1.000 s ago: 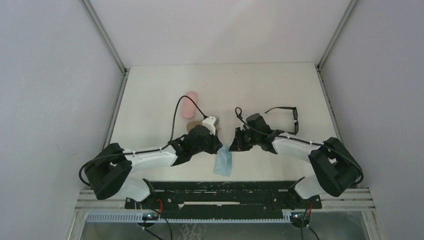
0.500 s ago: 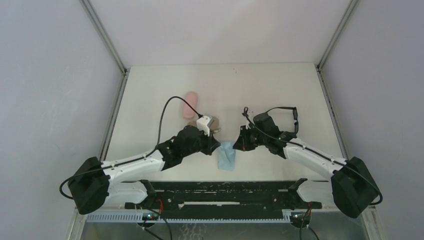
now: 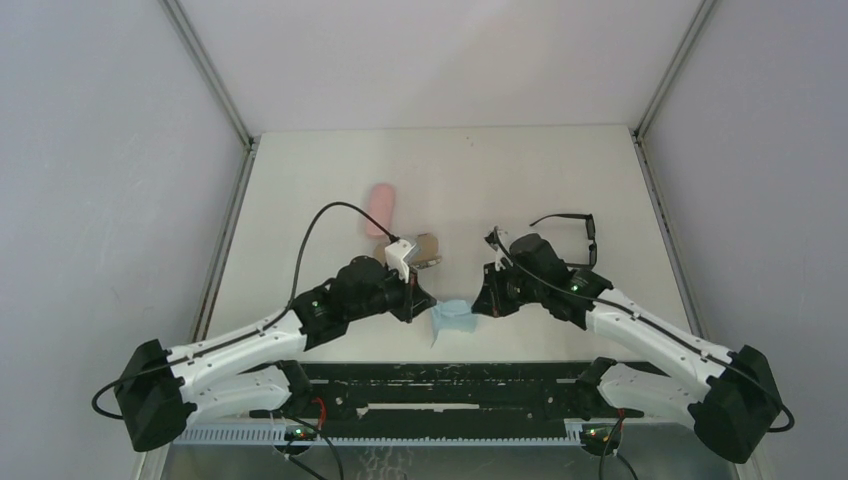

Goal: Organize the sunglasses
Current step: Fold the glasses cleaning cloth at the center of the board.

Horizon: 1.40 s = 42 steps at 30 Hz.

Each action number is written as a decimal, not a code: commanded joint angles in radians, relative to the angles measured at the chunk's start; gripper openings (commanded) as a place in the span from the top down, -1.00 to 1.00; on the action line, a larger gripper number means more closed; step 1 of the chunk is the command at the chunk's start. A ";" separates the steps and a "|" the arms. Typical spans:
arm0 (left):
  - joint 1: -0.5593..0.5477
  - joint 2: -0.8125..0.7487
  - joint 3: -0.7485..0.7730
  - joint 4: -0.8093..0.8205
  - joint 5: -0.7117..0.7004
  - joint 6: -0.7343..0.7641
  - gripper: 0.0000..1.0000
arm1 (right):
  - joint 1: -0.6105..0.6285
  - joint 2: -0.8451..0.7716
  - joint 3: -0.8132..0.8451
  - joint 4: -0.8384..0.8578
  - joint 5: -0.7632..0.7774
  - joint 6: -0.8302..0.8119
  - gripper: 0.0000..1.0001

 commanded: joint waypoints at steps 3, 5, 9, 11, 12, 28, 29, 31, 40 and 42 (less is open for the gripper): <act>-0.017 -0.086 -0.003 -0.085 0.094 -0.025 1.00 | 0.015 -0.090 0.050 -0.125 -0.034 0.017 1.00; -0.017 -0.096 -0.016 -0.083 0.091 -0.036 1.00 | 0.011 -0.087 0.050 -0.154 -0.032 0.023 1.00; -0.016 -0.058 -0.062 0.005 0.030 -0.052 1.00 | -0.019 -0.015 0.045 -0.144 -0.009 0.023 1.00; -0.016 -0.005 -0.077 0.070 -0.003 -0.060 1.00 | -0.034 0.027 0.044 -0.100 0.003 0.016 1.00; -0.016 0.027 -0.080 0.101 -0.020 -0.061 1.00 | -0.040 0.047 0.044 -0.077 0.011 0.012 1.00; 0.111 0.357 -0.011 0.330 -0.060 0.017 1.00 | -0.149 0.375 0.086 0.191 0.054 -0.087 1.00; 0.117 0.370 -0.005 0.336 -0.059 0.022 0.99 | -0.151 0.390 0.093 0.206 0.055 -0.088 1.00; 0.128 0.399 0.013 0.340 -0.056 0.032 0.99 | -0.155 0.415 0.106 0.220 0.061 -0.090 1.00; 0.173 0.505 0.078 0.353 -0.041 0.043 0.79 | -0.162 0.491 0.172 0.183 0.165 -0.104 1.00; 0.181 0.520 0.085 0.353 -0.037 0.043 0.67 | -0.163 0.501 0.181 0.177 0.168 -0.112 1.00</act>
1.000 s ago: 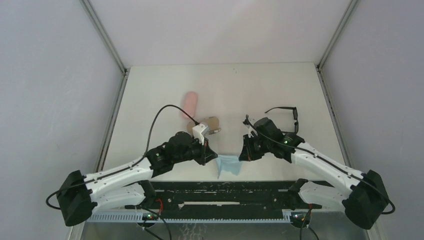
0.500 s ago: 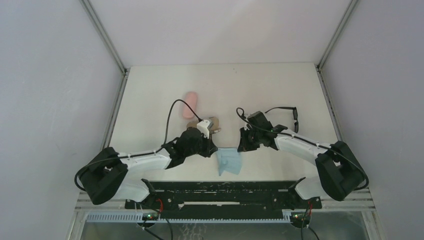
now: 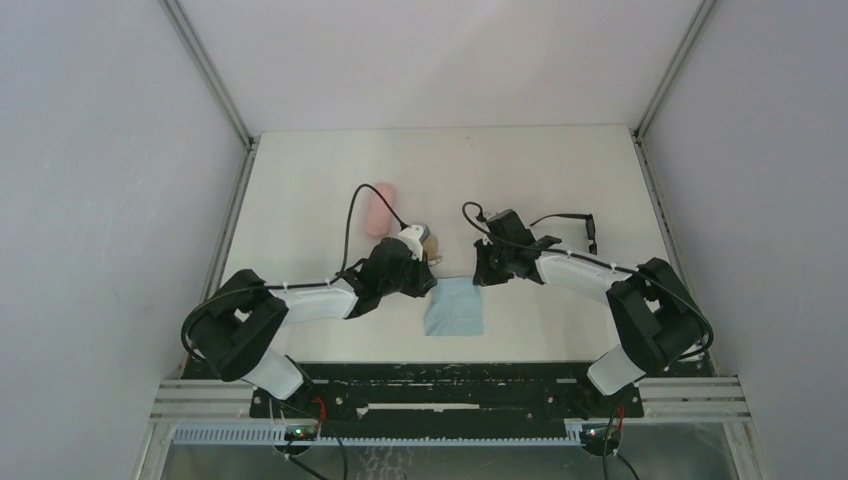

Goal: Organize the sunglasses
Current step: Fold the glasses cleaning cloth at the center of the board.

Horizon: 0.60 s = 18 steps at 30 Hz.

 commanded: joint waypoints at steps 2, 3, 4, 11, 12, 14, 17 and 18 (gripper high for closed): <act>0.024 0.032 0.057 0.045 0.009 0.030 0.51 | -0.006 0.022 0.053 0.008 0.044 -0.038 1.00; 0.027 0.034 0.057 0.044 0.006 0.030 0.46 | -0.007 0.027 0.054 0.008 0.042 -0.040 1.00; 0.030 0.035 0.058 0.043 0.004 0.028 0.37 | -0.007 0.032 0.056 0.008 0.038 -0.041 1.00; 0.044 0.035 0.063 0.030 -0.001 0.021 -0.04 | -0.007 0.050 0.061 0.012 0.016 -0.044 1.00; 0.045 0.036 0.069 0.018 -0.008 0.022 -0.07 | -0.007 0.050 0.062 0.008 0.020 -0.046 1.00; 0.045 0.043 0.085 -0.012 -0.023 0.023 -0.10 | -0.007 0.052 0.067 0.002 0.030 -0.047 1.00; 0.045 0.057 0.113 -0.057 -0.035 0.036 -0.05 | -0.007 0.055 0.070 -0.005 0.036 -0.052 1.00; 0.045 0.064 0.123 -0.073 -0.039 0.044 -0.02 | -0.007 0.055 0.071 -0.005 0.037 -0.052 1.00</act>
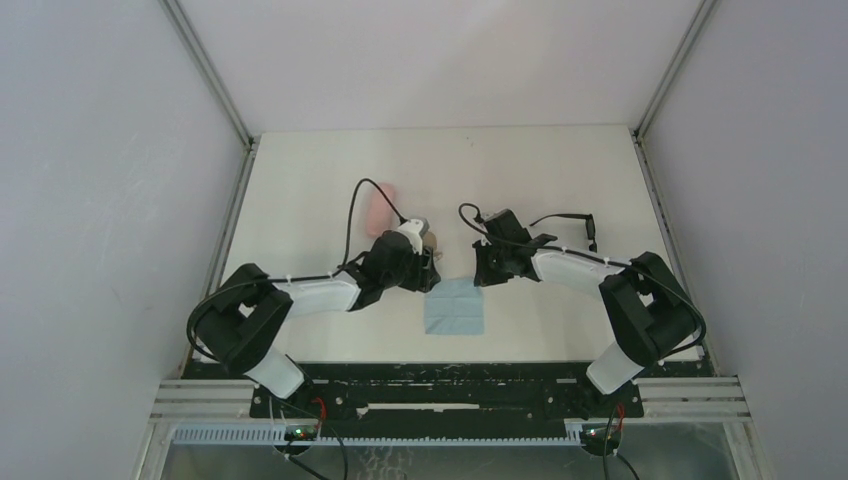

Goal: Organize the sunglasses
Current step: Fold the glasses cleaning cloth at the center of the board.

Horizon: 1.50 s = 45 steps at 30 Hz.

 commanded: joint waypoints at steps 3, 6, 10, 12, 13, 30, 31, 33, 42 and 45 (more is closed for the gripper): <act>0.006 0.051 0.117 -0.094 -0.033 0.060 0.07 | -0.006 0.003 0.046 0.009 0.016 -0.024 1.00; 0.004 0.076 0.155 -0.149 -0.027 0.093 0.14 | -0.006 0.004 0.049 0.005 0.014 -0.026 1.00; 0.000 0.085 0.182 -0.225 -0.052 0.128 0.14 | -0.006 0.002 0.050 0.004 0.012 -0.026 1.00; -0.004 0.081 0.185 -0.249 -0.070 0.144 0.11 | -0.006 0.001 0.050 0.002 0.011 -0.027 1.00; -0.006 0.079 0.184 -0.257 -0.073 0.150 0.10 | -0.006 0.001 0.050 0.003 0.010 -0.027 1.00; -0.040 0.139 0.224 -0.277 -0.056 0.176 0.23 | -0.005 0.004 0.051 -0.005 0.010 -0.028 1.00; -0.046 0.138 0.225 -0.289 -0.068 0.181 0.23 | -0.006 0.003 0.051 -0.007 0.009 -0.028 1.00; -0.059 0.134 0.226 -0.315 -0.093 0.191 0.23 | -0.006 0.000 0.050 -0.009 0.008 -0.029 1.00; -0.100 0.151 0.213 -0.354 -0.178 0.203 0.29 | -0.006 -0.003 0.050 -0.013 0.007 -0.029 1.00; -0.103 0.169 0.218 -0.355 -0.183 0.204 0.44 | -0.005 -0.002 0.050 -0.013 0.006 -0.028 1.00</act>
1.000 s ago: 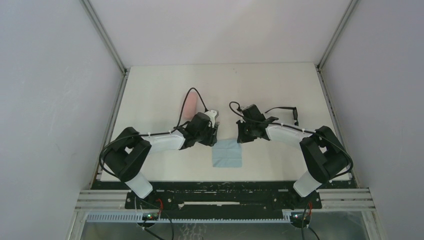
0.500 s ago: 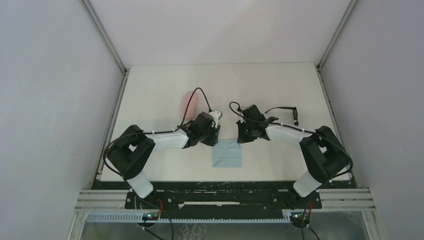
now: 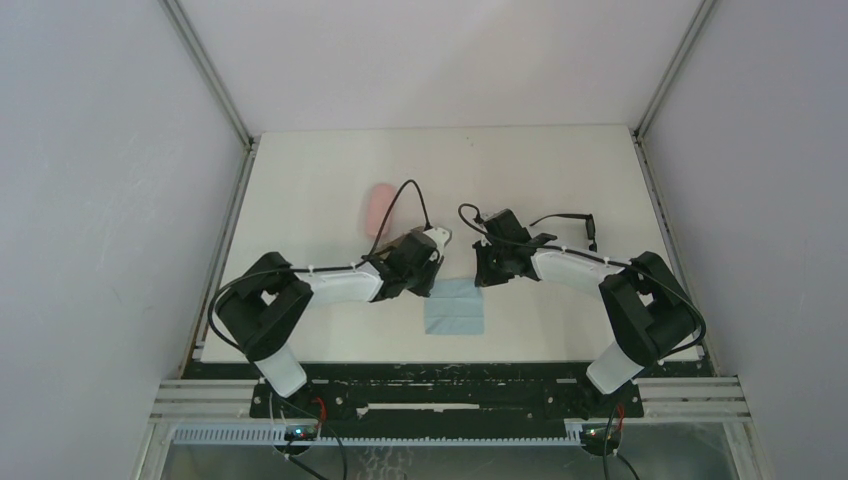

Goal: Organize the sunglasses
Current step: Fold the glasses cleaning cloth at the center of the board.

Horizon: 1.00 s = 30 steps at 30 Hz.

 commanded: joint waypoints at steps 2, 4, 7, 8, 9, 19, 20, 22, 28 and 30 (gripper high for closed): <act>-0.013 0.041 0.031 -0.061 -0.028 0.021 0.52 | -0.006 -0.006 0.039 0.005 0.000 -0.018 1.00; -0.021 0.040 0.026 -0.059 -0.027 0.022 0.55 | -0.006 -0.007 0.039 0.005 0.000 -0.017 1.00; -0.029 0.039 0.017 -0.052 -0.016 0.017 0.59 | -0.006 -0.007 0.039 0.006 -0.003 -0.017 1.00; -0.032 0.037 0.011 -0.048 -0.011 0.014 0.60 | -0.006 -0.006 0.040 0.006 -0.003 -0.016 1.00; -0.034 0.035 0.007 -0.043 -0.004 0.012 0.60 | -0.006 -0.006 0.039 0.006 -0.004 -0.017 1.00; -0.038 0.022 -0.005 -0.022 -0.009 0.006 0.93 | -0.006 -0.008 0.039 0.007 0.001 -0.015 1.00; -0.038 0.017 -0.004 -0.019 -0.021 0.005 0.98 | -0.006 -0.011 0.039 0.010 0.003 -0.016 1.00; -0.036 -0.002 -0.004 -0.010 -0.043 0.002 0.99 | -0.006 -0.015 0.039 0.015 0.008 -0.021 1.00; -0.018 -0.055 0.006 0.023 -0.053 -0.003 0.99 | -0.006 -0.026 0.051 0.018 0.036 -0.032 1.00; -0.016 -0.068 0.012 0.029 -0.047 0.002 1.00 | -0.005 -0.022 0.063 0.006 0.047 -0.037 1.00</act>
